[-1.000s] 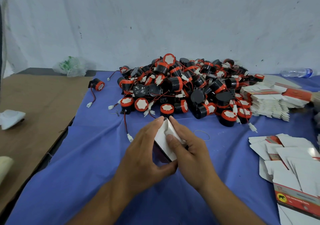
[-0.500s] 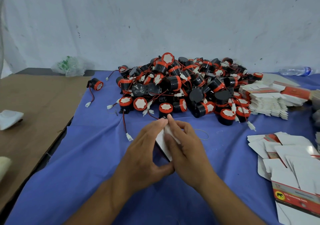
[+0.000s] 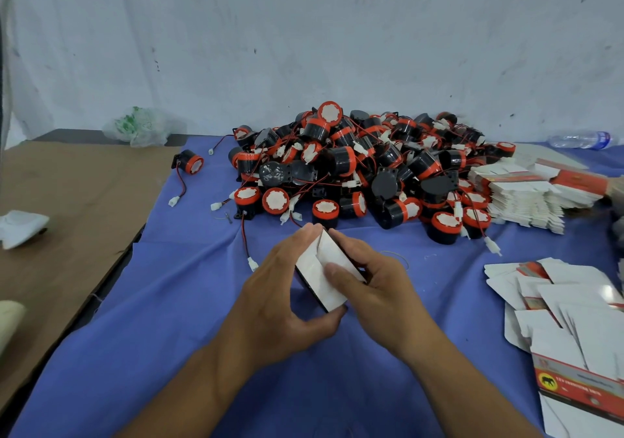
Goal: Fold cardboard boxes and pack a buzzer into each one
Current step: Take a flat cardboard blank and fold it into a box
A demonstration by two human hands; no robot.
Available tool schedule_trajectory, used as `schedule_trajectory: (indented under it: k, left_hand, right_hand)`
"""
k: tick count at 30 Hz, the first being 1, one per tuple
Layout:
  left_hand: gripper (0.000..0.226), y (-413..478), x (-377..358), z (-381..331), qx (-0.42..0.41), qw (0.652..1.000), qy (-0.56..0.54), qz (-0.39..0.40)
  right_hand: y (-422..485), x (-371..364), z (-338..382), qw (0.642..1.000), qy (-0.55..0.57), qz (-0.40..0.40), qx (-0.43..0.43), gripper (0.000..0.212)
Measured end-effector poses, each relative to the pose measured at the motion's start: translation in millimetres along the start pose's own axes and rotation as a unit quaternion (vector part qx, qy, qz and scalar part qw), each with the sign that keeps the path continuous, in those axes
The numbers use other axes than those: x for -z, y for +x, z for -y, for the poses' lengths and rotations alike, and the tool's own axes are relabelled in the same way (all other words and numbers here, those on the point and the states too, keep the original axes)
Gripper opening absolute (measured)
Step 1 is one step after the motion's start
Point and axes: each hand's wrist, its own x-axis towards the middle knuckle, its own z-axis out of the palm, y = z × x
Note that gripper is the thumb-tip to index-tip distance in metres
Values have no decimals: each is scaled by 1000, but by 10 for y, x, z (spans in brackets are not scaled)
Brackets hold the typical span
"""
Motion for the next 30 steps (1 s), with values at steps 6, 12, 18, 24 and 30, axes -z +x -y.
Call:
schedule_trajectory:
  k: [6, 12, 18, 24, 30]
  left_hand:
    - [100, -38, -20, 54, 27, 999, -16, 29]
    - [109, -15, -2, 195, 3, 991, -20, 133]
    - [58, -2, -34, 346, -103, 964, 231, 84]
    - [32, 14, -110, 406, -90, 933, 338, 89]
    - [47, 46, -150, 399, 83, 970, 203, 102]
  right_hand:
    - [29, 17, 17, 993, 104, 48, -20, 40]
    - [20, 144, -44, 981, -174, 32, 84, 76]
    - [76, 161, -185, 892, -401, 99, 186, 85]
    - [176, 131, -263, 843, -515, 23, 153, 35]
    - [233, 59, -307, 885, -464, -24, 39, 43]
